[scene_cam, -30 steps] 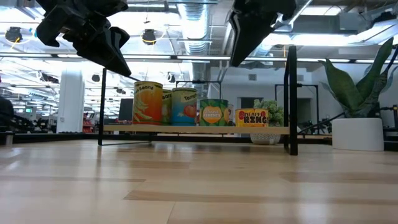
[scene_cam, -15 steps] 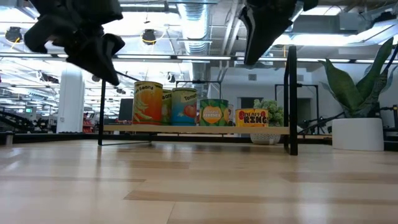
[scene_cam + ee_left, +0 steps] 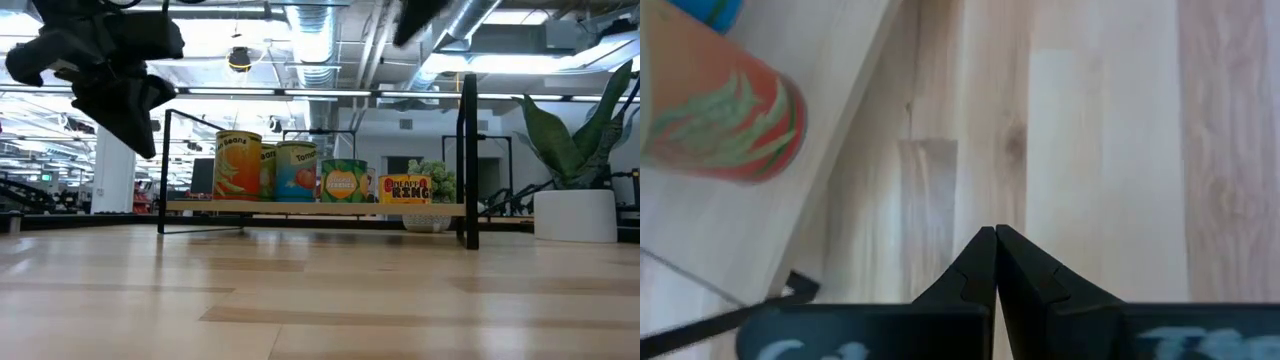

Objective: Pick and place cans onto a shelf
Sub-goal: Return to Home Position

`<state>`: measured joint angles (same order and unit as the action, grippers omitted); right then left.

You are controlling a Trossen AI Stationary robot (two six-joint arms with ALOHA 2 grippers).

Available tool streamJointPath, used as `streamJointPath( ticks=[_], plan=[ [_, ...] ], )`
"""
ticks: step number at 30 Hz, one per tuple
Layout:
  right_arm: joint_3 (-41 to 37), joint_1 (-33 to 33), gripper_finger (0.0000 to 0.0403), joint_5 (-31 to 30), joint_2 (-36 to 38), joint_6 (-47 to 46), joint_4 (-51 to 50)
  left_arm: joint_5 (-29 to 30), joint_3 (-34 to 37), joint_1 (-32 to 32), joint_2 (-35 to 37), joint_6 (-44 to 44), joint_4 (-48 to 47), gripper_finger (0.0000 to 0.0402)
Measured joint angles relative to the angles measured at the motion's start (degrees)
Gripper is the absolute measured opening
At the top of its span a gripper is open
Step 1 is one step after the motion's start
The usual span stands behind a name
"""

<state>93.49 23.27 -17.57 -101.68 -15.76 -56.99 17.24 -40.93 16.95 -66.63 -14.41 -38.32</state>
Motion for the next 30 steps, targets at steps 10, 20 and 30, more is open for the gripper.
streamJointPath(
  ticks=[10,20,30],
  plan=[
    [-12.96,0.74,0.0079,5.52,8.62,10.69,13.88,-6.56,0.0,0.02,0.0,-3.06,-2.21,0.0],
    [-48.38,-1.34,0.0079,5.71,30.93,8.29,44.94,-8.81,0.0,-0.12,0.0,-3.78,-1.94,0.0],
    [-64.86,-5.76,0.0079,14.15,49.12,11.26,60.19,-15.25,0.0,-3.66,0.0,-0.04,10.2,0.0]
  ],
)
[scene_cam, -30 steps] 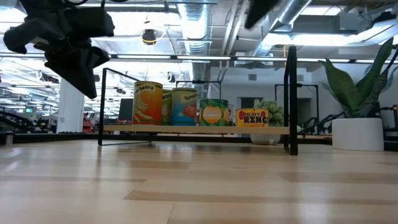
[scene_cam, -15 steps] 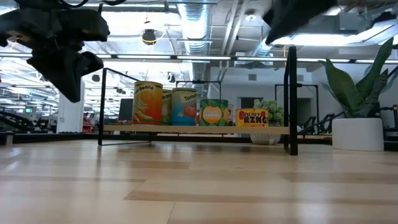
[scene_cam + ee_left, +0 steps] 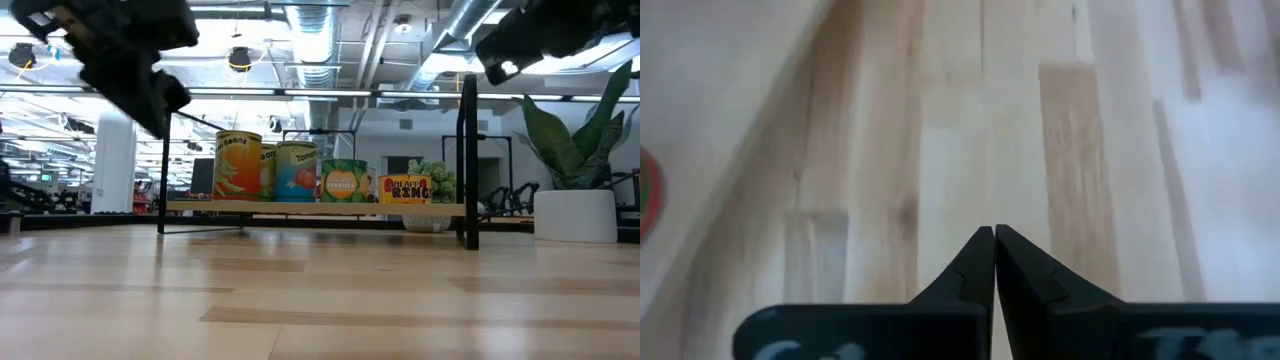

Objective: Pick and place cans onto a shelf
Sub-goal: Return to Home Position

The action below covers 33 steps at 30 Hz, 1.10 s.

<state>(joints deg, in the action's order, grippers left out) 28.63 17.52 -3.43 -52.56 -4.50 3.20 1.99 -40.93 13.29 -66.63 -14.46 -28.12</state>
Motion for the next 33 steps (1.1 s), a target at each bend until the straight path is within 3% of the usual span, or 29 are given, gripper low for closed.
streamJointPath(
  ticks=[9,15,23,28,33],
  plan=[
    [-11.36,-4.68,0.0079,2.07,6.18,-2.67,11.96,-4.52,0.0,-5.92,0.54,1.62,4.33,0.0],
    [-16.5,-4.89,0.0079,2.24,10.42,-4.04,14.44,-5.22,0.19,-6.94,4.21,1.75,5.19,0.0],
    [-23.11,-5.05,0.0079,2.21,16.45,-3.79,21.23,-9.6,13.56,-7.02,18.41,2.8,22.31,0.0],
    [-27.1,-5.29,0.0079,2.21,21.04,-2.05,23.81,-10.07,16.93,-8.91,28.5,3.05,24.17,0.0],
    [-28.14,-5.31,0.0079,3.13,25.03,-1.09,21.75,-20.64,20.92,-13.65,33.91,4.98,30.21,0.0]
  ],
)
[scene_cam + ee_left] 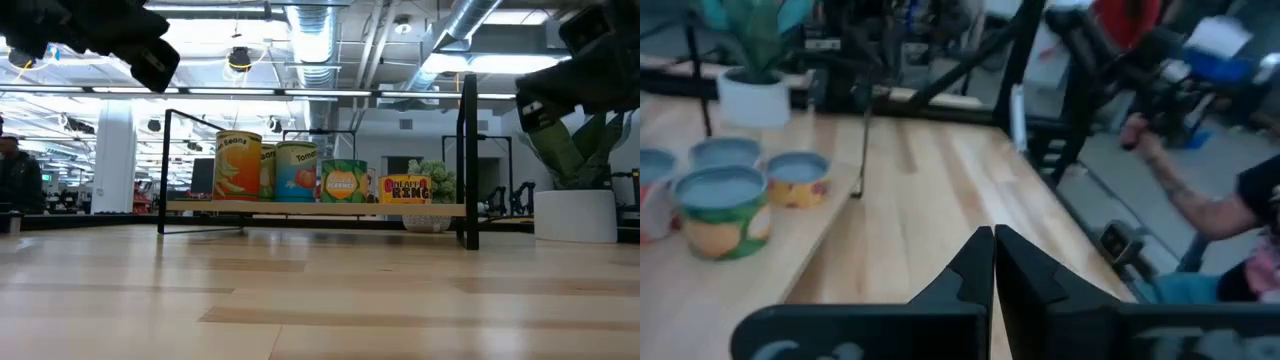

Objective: Pick and place cans onto a shelf
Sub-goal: Return to Home Position

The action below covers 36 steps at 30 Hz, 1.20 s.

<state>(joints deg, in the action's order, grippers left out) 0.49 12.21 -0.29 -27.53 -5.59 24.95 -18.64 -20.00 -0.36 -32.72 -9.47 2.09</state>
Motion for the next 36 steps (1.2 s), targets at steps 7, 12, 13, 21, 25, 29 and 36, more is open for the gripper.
streamJointPath(
  ticks=[7,12,13,21,25,29,36],
  plan=[
    [-0.03,-1.01,0.0079,0.54,5.1,1.11,-3.6,-3.38,7.86,-6.63,3.15,-6.48,8.32,0.0],
    [-0.06,-2.77,0.0079,0.54,7.83,-1.04,-7.21,-3.41,13.56,-7.41,7.16,-6.75,15.65,0.0],
    [-0.07,-3.11,0.0079,0.56,8.25,-1.67,-7.9,-3.36,14.53,-7.41,8.3,-6.92,15.62,0.0],
    [-0.09,-4.53,0.0079,0.57,11.05,-2.99,-10.89,-0.92,19.32,-7.33,18.93,-9.21,10.9,0.0],
    [-0.12,-4.53,0.0079,0.68,13.08,-3.3,-12.34,0.01,19.32,-7.3,24.41,-6.93,7.25,0.0],
    [-0.13,-4.53,0.0079,0.54,16.04,-3.3,-12.64,0.1,19.32,-7.3,30.22,-5.06,2.9,0.0],
    [-0.15,-4.85,0.0079,0.37,23.18,-3.96,-17.44,1.73,19.29,-7.3,32.36,-4.86,1.41,0.0]
  ],
)
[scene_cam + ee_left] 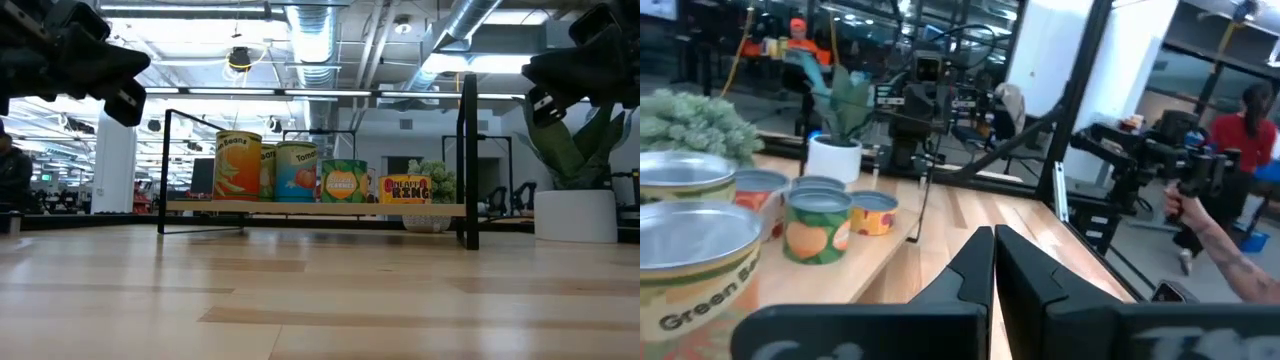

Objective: Pick and place cans onto a shelf
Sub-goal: Return to Home Position

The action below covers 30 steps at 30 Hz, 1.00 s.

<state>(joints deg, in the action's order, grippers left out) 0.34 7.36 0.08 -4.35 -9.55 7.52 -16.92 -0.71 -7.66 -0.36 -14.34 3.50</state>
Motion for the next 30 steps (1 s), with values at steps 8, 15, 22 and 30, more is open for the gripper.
streamJointPath(
  ticks=[8,15,22,30],
  plan=[
    [-0.02,-3.86,0.0079,1.53,4.26,-2.72,-1.04,3.74,0.0,0.0,0.09,-0.36,-0.45,0.0],
    [-0.04,-4.78,0.0079,1.51,4.26,0.41,-1.54,3.95,0.0,0.0,0.0,-0.34,-0.45,0.0],
    [-0.04,-4.73,0.0079,1.53,4.28,0.99,-3.99,2.74,0.0,0.0,0.0,-0.32,-0.4,0.0],
    [-0.04,-4.73,0.0079,1.51,4.26,0.97,-4.3,2.72,0.0,0.0,0.0,-0.84,-0.39,0.0]
  ],
)
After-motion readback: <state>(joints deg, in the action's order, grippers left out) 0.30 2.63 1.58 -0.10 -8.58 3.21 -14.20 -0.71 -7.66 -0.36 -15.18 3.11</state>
